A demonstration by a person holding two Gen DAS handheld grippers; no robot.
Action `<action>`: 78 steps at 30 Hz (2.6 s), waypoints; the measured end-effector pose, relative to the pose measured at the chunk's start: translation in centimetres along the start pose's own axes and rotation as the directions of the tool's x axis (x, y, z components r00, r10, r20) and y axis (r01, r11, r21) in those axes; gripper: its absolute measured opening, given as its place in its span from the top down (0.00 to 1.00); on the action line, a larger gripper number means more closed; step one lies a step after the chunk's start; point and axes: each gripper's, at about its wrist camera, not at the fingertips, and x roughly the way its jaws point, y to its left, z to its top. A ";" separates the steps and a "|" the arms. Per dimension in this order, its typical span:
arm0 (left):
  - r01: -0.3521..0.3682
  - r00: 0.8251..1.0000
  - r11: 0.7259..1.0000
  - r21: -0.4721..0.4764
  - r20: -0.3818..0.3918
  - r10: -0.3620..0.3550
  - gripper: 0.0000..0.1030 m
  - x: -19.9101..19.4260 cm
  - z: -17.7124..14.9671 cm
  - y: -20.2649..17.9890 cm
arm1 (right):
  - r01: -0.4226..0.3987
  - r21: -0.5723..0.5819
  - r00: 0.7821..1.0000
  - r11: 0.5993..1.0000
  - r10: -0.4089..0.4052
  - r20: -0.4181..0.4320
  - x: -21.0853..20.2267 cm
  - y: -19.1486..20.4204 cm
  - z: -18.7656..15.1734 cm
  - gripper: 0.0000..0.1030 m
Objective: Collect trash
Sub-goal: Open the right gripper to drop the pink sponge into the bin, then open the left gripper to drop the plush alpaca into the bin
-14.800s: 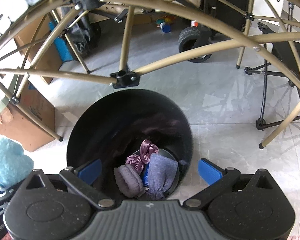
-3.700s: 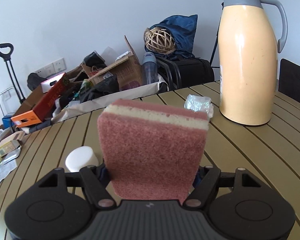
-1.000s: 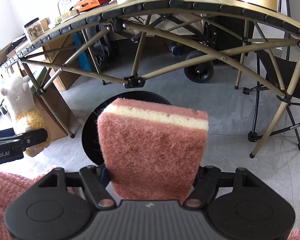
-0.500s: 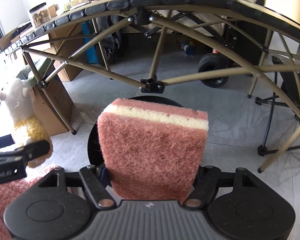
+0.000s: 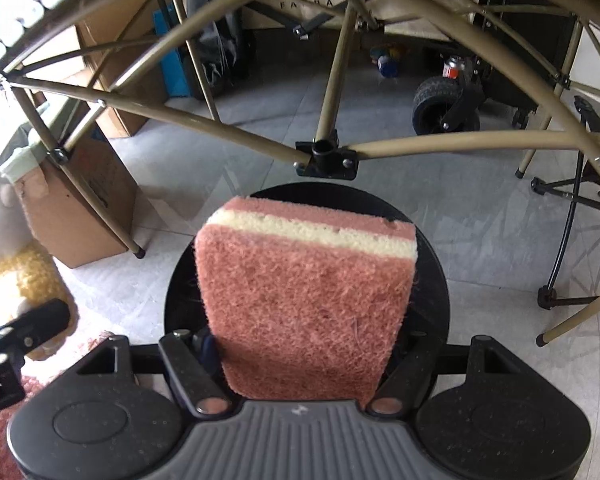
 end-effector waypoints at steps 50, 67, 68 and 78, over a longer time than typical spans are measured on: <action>0.032 0.999 0.999 0.033 -0.019 -0.031 0.14 0.4 -0.4 -1.1 | -0.026 0.064 0.999 0.998 0.028 -0.036 -0.3 -2.9 0.1 0.00; 0.114 0.993 0.979 0.167 -0.025 -0.111 0.14 -0.1 -0.6 -7.9 | -0.004 0.169 0.999 0.986 -0.005 0.050 -4.0 -8.4 -1.5 0.00; 0.120 0.993 0.977 0.177 -0.029 -0.116 0.14 0.1 -0.6 -8.5 | -0.002 0.180 0.998 0.984 -0.008 0.056 -4.3 -8.8 -1.6 0.00; 0.177 0.979 0.961 0.212 -0.134 -0.151 0.14 3.7 -0.2 -13.3 | 0.021 0.278 0.992 0.960 -0.054 0.110 -6.2 -13.1 -2.4 0.00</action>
